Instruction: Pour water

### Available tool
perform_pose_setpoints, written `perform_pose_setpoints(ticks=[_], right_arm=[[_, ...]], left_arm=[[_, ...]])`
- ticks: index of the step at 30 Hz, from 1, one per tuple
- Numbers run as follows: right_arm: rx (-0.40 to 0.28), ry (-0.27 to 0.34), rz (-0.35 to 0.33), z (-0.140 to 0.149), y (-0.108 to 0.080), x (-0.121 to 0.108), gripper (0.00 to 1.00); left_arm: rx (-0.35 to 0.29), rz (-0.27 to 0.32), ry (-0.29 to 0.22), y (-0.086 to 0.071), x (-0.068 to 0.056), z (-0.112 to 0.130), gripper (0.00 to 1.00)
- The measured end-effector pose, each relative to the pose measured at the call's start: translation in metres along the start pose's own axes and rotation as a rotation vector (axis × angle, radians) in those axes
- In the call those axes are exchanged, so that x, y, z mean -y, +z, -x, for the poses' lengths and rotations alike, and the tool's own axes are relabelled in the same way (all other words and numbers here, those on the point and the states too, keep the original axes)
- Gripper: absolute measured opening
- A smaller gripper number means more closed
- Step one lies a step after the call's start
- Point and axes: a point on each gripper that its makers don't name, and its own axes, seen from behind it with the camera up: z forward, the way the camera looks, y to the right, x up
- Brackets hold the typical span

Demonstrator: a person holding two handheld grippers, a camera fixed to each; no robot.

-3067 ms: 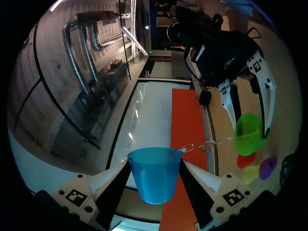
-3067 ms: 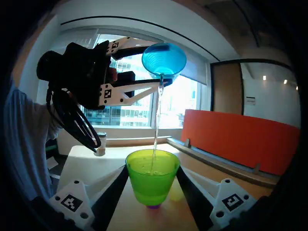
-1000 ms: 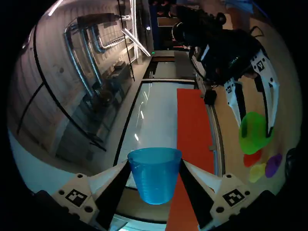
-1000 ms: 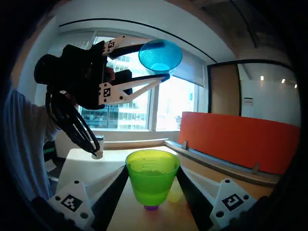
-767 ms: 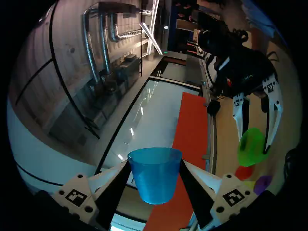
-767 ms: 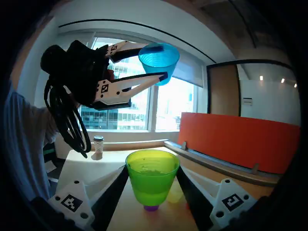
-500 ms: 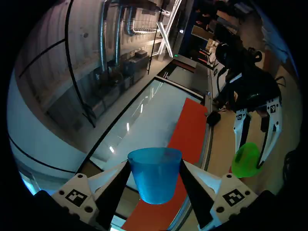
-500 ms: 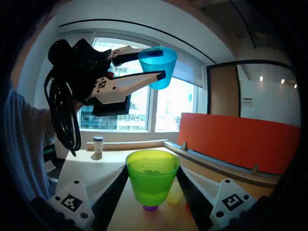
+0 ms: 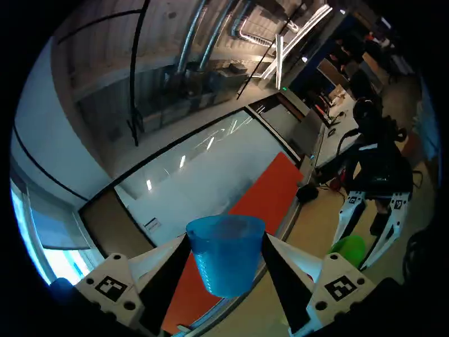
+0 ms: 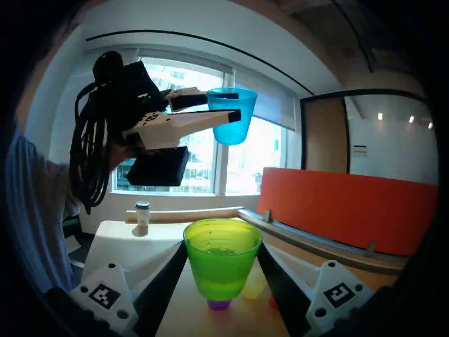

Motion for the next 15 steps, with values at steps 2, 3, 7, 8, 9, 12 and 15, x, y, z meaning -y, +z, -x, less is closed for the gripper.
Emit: perform_pose_setpoints(ticks=[2, 3, 7, 8, 9, 12, 15], right_arm=[[-0.003, 0.001, 0.002, -0.0009, -0.0007, -0.0010, 0.89], [-0.004, 0.001, 0.003, -0.0013, -0.0011, -0.0013, 0.89], [-0.010, 0.000, 0.005, -0.0034, -0.0021, -0.0023, 0.89], [-0.012, -0.001, 0.006, -0.0041, -0.0023, -0.0025, 0.89], [-0.014, -0.001, 0.007, -0.0048, -0.0026, -0.0026, 0.89], [-0.019, -0.001, 0.008, -0.0071, -0.0038, -0.0030, 0.89], [-0.022, -0.001, 0.010, -0.0082, -0.0049, -0.0041, 0.89]], left_arm=[[0.002, 0.004, -0.054, 0.0000, 0.0007, 0.0009, 0.86], [0.004, 0.006, -0.079, -0.0001, 0.0011, 0.0015, 0.86], [0.009, 0.019, -0.184, -0.0016, 0.0022, 0.0036, 0.86], [0.009, 0.022, -0.208, -0.0021, 0.0024, 0.0039, 0.86], [0.010, 0.026, -0.232, -0.0026, 0.0027, 0.0042, 0.86], [0.012, 0.037, -0.307, -0.0040, 0.0035, 0.0056, 0.86], [0.021, 0.048, -0.380, -0.0037, 0.0032, 0.0087, 0.86]])
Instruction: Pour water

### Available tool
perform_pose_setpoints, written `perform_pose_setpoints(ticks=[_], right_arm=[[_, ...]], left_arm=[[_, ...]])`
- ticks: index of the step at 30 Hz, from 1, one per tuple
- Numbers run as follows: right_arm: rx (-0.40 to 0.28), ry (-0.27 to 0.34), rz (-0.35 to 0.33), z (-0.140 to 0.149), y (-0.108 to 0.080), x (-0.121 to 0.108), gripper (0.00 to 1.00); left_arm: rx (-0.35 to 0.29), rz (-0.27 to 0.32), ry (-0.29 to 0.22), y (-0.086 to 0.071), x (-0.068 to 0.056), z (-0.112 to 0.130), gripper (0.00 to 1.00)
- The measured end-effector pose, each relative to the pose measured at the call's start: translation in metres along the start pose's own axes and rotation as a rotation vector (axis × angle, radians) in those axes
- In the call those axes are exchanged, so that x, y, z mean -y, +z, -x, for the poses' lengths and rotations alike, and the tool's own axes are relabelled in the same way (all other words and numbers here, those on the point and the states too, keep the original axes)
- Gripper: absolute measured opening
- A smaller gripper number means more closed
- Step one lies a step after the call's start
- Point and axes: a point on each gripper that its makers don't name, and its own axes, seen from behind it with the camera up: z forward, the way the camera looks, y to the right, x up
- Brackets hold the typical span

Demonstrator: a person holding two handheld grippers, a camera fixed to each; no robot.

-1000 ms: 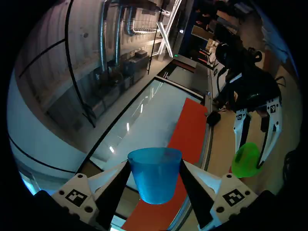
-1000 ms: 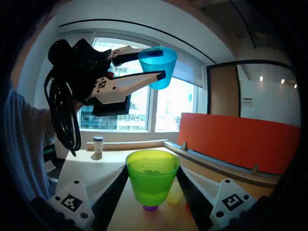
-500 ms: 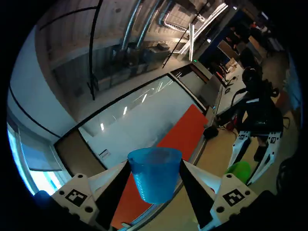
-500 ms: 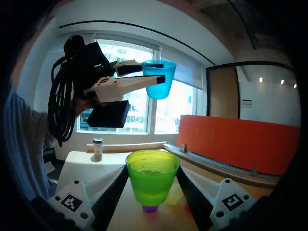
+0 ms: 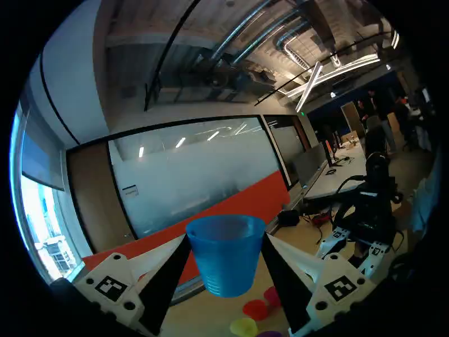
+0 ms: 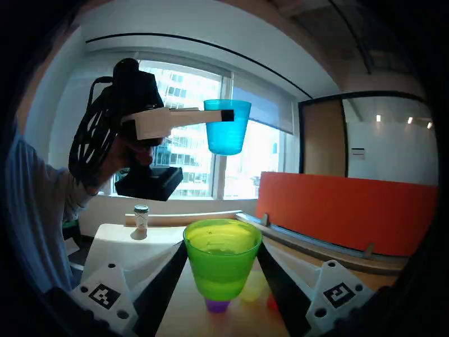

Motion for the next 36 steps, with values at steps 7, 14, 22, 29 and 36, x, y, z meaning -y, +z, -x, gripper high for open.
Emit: perform_pose_setpoints(ticks=[7, 14, 22, 29, 36], right_arm=[[-0.003, -0.001, -0.001, -0.002, -0.002, 0.001, 0.89], [-0.004, -0.003, -0.005, -0.003, -0.002, 0.004, 0.89], [-0.004, 0.004, -0.005, -0.004, -0.003, 0.004, 0.89], [0.009, 0.017, -0.010, -0.001, -0.004, 0.006, 0.90], [0.029, 0.019, -0.010, 0.000, -0.008, 0.007, 0.90]], left_arm=[[0.022, 0.040, -0.176, 0.003, -0.004, 0.009, 0.86], [0.036, 0.081, -0.281, 0.005, -0.008, 0.017, 0.86], [0.081, 0.088, -0.268, -0.001, -0.011, 0.035, 0.87], [0.121, 0.103, -0.270, -0.008, -0.017, 0.057, 0.87], [0.152, 0.107, -0.270, -0.015, -0.021, 0.081, 0.87]])
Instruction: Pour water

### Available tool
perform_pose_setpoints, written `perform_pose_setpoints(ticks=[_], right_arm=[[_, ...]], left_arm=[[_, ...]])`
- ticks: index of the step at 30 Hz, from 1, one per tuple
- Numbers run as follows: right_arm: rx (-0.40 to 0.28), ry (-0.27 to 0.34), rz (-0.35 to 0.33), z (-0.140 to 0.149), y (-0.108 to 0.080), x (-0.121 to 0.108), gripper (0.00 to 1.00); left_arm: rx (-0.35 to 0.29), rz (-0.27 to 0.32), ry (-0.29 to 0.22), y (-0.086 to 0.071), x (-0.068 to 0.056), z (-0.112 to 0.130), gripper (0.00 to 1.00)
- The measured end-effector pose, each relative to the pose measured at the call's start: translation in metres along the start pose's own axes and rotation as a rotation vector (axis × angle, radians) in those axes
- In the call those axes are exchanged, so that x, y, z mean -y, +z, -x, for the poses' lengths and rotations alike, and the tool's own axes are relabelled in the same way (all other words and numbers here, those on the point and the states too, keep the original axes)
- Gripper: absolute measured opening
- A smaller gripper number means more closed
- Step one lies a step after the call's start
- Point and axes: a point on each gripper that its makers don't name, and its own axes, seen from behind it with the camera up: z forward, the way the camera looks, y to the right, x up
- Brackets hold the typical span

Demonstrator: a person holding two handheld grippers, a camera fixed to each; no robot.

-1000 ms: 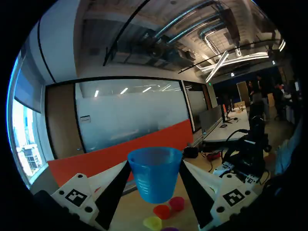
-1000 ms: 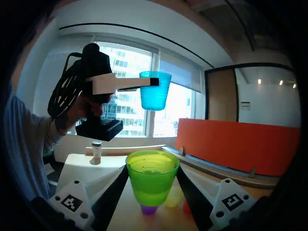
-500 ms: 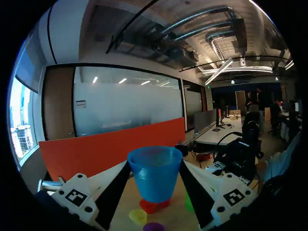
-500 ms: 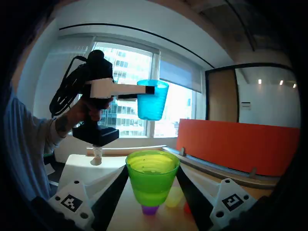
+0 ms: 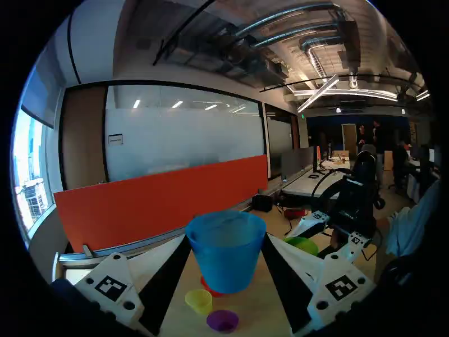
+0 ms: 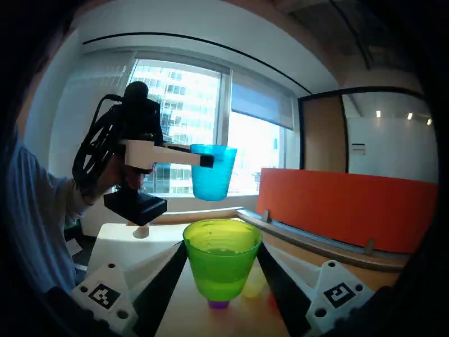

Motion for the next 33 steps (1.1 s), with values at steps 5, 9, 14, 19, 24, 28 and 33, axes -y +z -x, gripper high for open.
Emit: perform_pose_setpoints(ticks=[5, 9, 14, 19, 24, 28, 33], right_arm=[[0.021, 0.002, -0.002, 0.004, -0.003, -0.001, 0.90], [0.041, 0.006, 0.005, 0.009, -0.007, -0.003, 0.90], [0.063, 0.017, 0.026, 0.015, -0.015, -0.011, 0.90], [0.074, 0.028, 0.046, 0.016, -0.026, -0.018, 0.90], [0.083, 0.030, 0.064, 0.016, -0.036, -0.024, 0.90], [0.095, 0.028, 0.077, 0.017, -0.043, -0.029, 0.90], [0.111, 0.030, 0.086, 0.022, -0.050, -0.033, 0.90]], left_arm=[[0.018, -0.001, -0.007, -0.003, 0.001, 0.017, 0.87], [0.029, -0.006, -0.013, -0.005, 0.001, 0.032, 0.87], [0.055, -0.007, -0.021, -0.009, 0.000, 0.054, 0.87], [0.066, -0.011, -0.007, -0.010, -0.004, 0.073, 0.87], [0.071, -0.008, -0.002, -0.013, -0.009, 0.087, 0.87], [0.078, 0.001, -0.005, -0.014, -0.015, 0.097, 0.87], [0.091, 0.009, 0.004, -0.015, -0.021, 0.108, 0.87]])
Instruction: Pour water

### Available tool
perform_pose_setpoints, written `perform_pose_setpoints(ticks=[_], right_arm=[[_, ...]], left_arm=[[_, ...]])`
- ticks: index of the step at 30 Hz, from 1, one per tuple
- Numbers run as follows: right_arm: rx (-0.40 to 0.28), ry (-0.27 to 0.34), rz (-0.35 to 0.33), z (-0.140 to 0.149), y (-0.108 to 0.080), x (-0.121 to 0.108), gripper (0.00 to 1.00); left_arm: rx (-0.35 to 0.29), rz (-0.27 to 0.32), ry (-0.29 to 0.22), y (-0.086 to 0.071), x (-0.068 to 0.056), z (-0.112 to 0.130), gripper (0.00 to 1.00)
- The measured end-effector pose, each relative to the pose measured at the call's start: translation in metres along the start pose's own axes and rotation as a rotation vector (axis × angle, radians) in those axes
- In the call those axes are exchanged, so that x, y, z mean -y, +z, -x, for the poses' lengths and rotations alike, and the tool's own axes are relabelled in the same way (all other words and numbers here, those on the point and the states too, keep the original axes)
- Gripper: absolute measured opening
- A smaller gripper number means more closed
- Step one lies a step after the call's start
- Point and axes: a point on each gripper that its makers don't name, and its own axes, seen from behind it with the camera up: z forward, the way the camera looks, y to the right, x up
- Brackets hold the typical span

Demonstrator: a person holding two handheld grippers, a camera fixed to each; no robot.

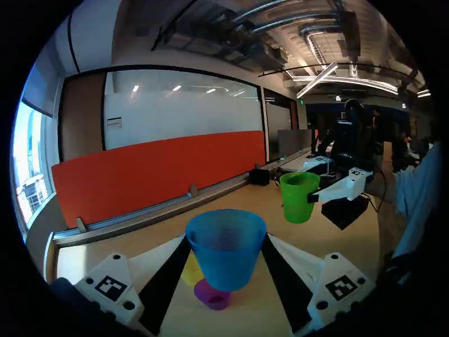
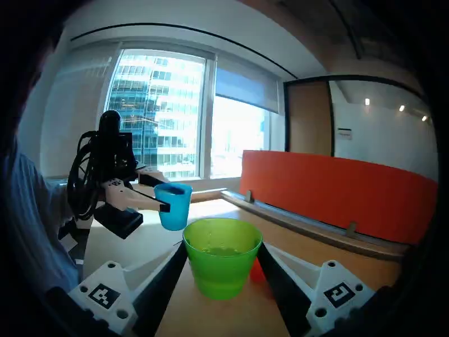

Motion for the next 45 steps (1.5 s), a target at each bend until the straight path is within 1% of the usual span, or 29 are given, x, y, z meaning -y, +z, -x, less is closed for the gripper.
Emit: perform_pose_setpoints(ticks=[11, 14, 25, 32, 38, 45], right_arm=[[0.054, -0.002, -0.010, 0.020, -0.006, -0.003, 0.91], [0.067, -0.005, -0.014, 0.024, -0.006, -0.002, 0.90], [0.131, -0.010, -0.040, 0.047, -0.004, 0.004, 0.91], [0.166, -0.011, -0.056, 0.061, -0.003, 0.006, 0.91], [0.207, -0.020, -0.068, 0.078, -0.002, 0.008, 0.91], [0.247, -0.026, -0.080, 0.095, 0.001, 0.010, 0.91]], left_arm=[[0.042, 0.035, 0.043, 0.004, -0.021, 0.030, 0.87], [0.053, 0.054, 0.052, 0.006, -0.029, 0.038, 0.87], [0.102, 0.116, 0.063, 0.012, -0.050, 0.070, 0.87], [0.153, 0.143, 0.051, 0.019, -0.058, 0.094, 0.87], [0.189, 0.178, 0.039, 0.022, -0.067, 0.114, 0.87], [0.232, 0.196, 0.046, 0.025, -0.071, 0.136, 0.87]])
